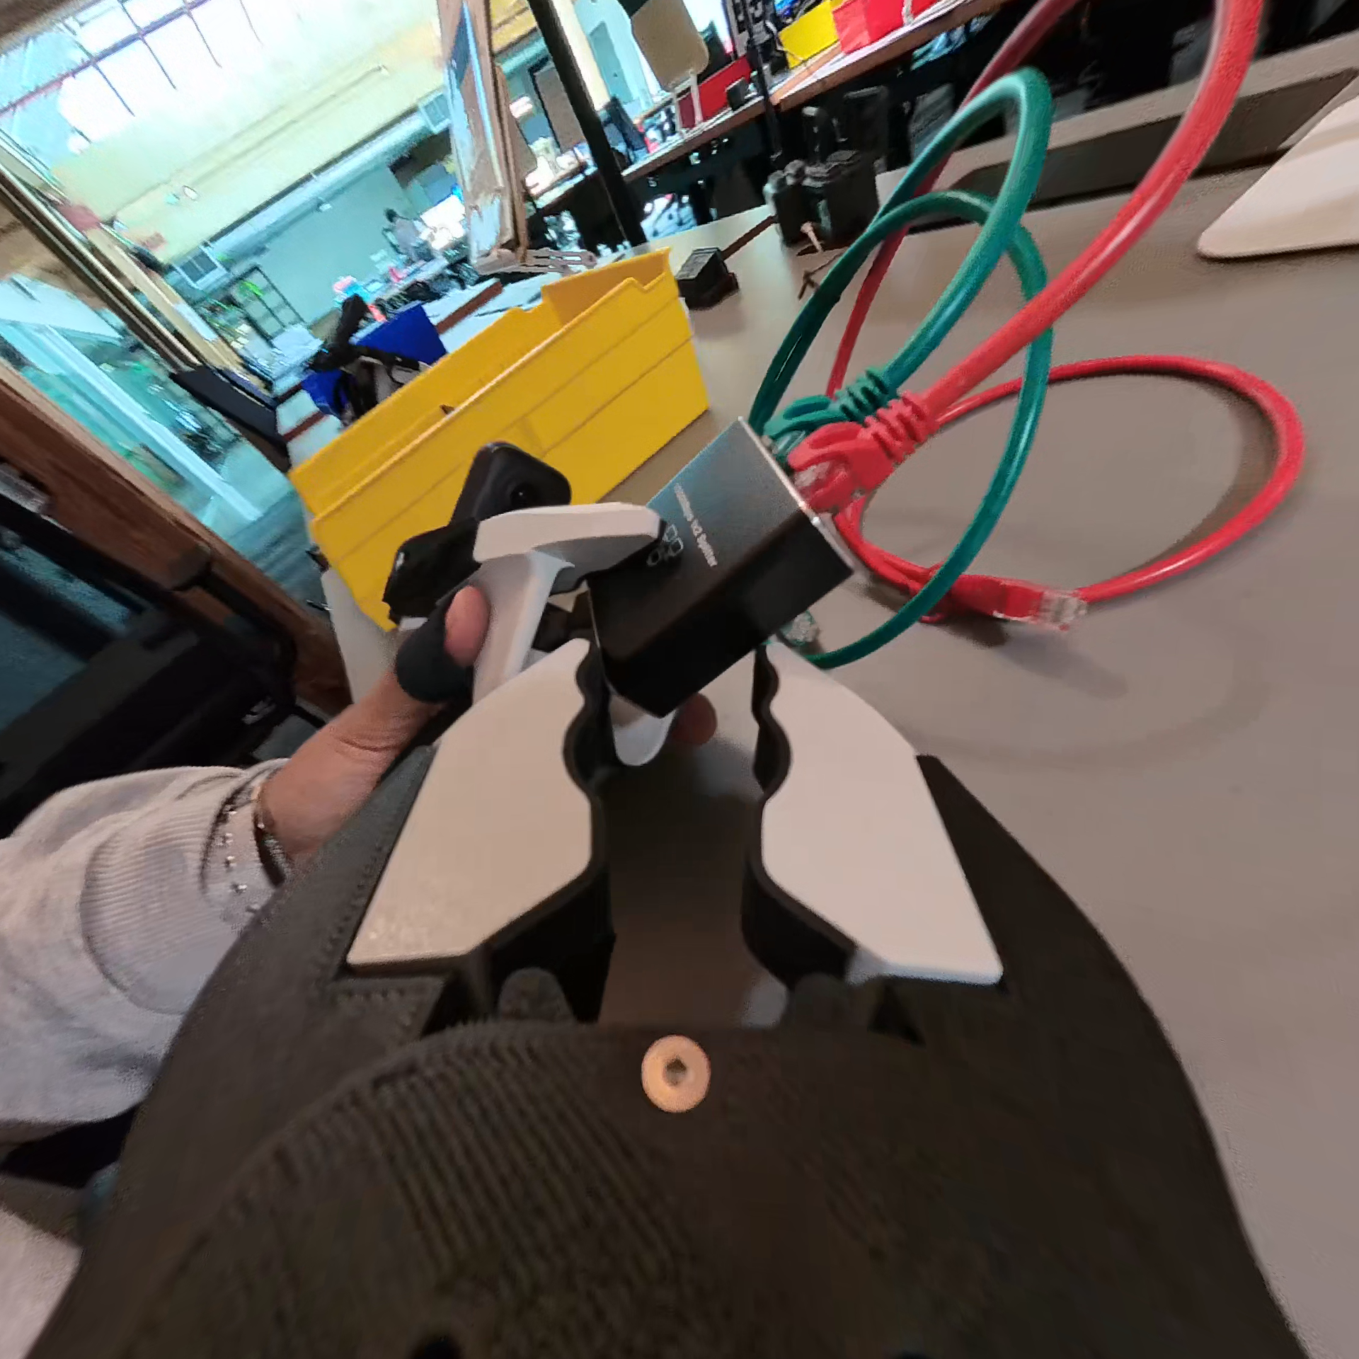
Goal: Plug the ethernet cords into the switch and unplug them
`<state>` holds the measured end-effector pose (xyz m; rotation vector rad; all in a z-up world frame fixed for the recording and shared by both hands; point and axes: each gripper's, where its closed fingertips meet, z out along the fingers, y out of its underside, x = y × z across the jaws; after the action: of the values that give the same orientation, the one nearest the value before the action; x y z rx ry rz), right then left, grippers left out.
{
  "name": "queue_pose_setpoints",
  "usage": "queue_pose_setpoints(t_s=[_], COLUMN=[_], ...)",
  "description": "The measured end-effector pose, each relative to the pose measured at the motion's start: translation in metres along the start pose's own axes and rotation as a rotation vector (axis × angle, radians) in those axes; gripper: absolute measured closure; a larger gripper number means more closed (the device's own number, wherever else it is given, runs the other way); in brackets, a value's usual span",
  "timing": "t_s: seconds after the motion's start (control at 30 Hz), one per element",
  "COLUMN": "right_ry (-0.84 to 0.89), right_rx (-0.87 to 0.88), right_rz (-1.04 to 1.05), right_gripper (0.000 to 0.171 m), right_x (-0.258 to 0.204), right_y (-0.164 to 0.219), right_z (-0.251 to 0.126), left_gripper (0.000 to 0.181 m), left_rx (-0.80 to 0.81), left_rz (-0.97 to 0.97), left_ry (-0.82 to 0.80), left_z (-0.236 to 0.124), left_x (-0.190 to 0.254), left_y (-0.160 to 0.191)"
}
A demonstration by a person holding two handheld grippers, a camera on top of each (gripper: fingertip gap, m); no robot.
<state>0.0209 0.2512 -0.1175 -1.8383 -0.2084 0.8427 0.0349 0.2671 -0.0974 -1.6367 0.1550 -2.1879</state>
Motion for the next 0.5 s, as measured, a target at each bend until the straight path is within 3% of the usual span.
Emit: queue_pose_setpoints(t_s=[0.03,0.2,0.5], right_ry=[-0.029,-0.178,-0.207], right_rx=[0.006,0.100,0.069], right_rz=[0.041,0.316,0.255], right_gripper=[0.131,0.133,0.140], right_x=[-0.001,-0.002,-0.011], right_y=[-0.001,-0.016,-0.016], right_z=[0.000,-0.004,-0.003], left_gripper=[0.156,0.156,0.151], left_rx=[-0.009,-0.012,-0.078], left_rz=[0.017,0.088,0.120], left_ry=[-0.004,0.004,0.035], left_z=[0.000,0.002,0.009], left_x=[0.000,0.005,0.012], left_y=[0.000,0.001,0.013])
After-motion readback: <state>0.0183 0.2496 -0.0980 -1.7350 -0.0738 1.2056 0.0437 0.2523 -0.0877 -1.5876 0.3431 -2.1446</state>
